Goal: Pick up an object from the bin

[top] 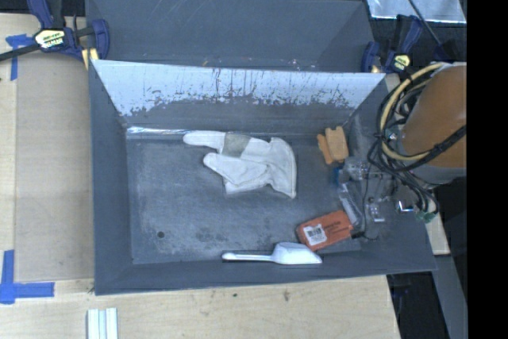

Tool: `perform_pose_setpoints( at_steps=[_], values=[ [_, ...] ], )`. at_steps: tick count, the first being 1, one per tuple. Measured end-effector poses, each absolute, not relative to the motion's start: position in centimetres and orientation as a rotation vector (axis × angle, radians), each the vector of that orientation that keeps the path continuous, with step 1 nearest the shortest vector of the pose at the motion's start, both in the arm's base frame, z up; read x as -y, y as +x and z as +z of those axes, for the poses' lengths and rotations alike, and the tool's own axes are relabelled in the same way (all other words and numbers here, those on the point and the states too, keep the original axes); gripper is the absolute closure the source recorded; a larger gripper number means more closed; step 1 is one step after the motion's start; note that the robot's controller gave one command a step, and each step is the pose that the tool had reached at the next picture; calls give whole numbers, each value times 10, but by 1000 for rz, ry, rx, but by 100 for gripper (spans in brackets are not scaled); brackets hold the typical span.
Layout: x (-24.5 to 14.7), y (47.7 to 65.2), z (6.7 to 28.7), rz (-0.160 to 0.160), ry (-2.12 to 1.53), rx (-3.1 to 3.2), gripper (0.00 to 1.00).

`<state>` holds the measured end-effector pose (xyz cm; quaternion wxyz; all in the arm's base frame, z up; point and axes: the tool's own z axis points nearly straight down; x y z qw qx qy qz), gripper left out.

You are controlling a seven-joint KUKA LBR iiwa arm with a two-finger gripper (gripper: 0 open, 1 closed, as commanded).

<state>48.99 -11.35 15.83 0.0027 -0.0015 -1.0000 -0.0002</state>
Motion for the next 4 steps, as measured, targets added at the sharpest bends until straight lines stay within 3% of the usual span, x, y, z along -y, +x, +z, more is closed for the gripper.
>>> perform_pose_setpoints(
  at_steps=[1,2,3,4],
  values=[
    [113,492,163,1,0,3144,0],
    [118,487,97,3,157,3144,0],
    [121,485,127,-1,242,3131,0],
    [124,487,135,1,201,3140,0]
  ],
)
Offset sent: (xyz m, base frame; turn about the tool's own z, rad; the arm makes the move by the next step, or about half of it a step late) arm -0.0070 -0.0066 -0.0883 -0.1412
